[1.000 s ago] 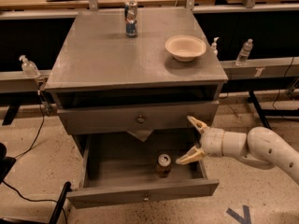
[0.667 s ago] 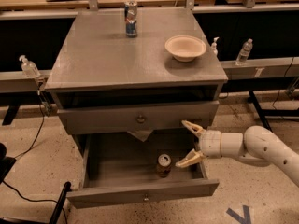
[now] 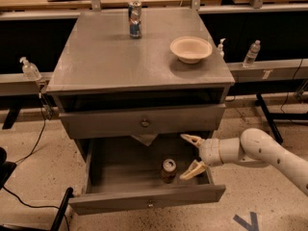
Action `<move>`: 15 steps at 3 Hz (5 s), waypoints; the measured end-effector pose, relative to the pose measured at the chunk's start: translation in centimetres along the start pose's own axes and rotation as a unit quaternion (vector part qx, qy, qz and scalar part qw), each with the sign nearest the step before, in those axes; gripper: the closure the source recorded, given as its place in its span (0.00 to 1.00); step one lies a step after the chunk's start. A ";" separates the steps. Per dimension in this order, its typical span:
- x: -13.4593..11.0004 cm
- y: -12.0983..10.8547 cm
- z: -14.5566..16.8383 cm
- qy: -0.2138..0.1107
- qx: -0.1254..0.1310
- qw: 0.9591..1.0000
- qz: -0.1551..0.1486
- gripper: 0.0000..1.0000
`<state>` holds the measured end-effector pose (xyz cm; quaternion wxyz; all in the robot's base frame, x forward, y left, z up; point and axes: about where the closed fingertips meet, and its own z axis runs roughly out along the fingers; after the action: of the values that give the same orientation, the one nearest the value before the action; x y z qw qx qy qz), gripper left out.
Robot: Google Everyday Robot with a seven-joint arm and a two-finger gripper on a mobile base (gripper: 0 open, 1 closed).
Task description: Pick orange can from middle drawer and place on counter
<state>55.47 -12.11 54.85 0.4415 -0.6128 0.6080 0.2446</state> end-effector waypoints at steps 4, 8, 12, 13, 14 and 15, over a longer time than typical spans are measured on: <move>5.8 0.8 6.4 -0.014 0.015 0.993 0.112 0.15; 7.2 1.2 9.4 -0.018 0.032 0.987 0.155 0.70; -15.9 -2.5 -5.2 -0.131 0.008 0.988 0.083 1.00; -21.4 -4.1 -8.1 -0.125 -0.011 0.991 0.052 1.00; -26.1 -6.5 -10.0 -0.111 -0.027 0.993 0.035 1.00; -30.6 -8.7 -11.7 -0.099 -0.033 0.994 0.021 1.00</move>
Offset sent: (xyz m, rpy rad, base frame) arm 0.0188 -0.0018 -0.0659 0.0118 0.1502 -0.0841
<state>56.78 -6.88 88.33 0.4740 -0.5865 0.5658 0.3335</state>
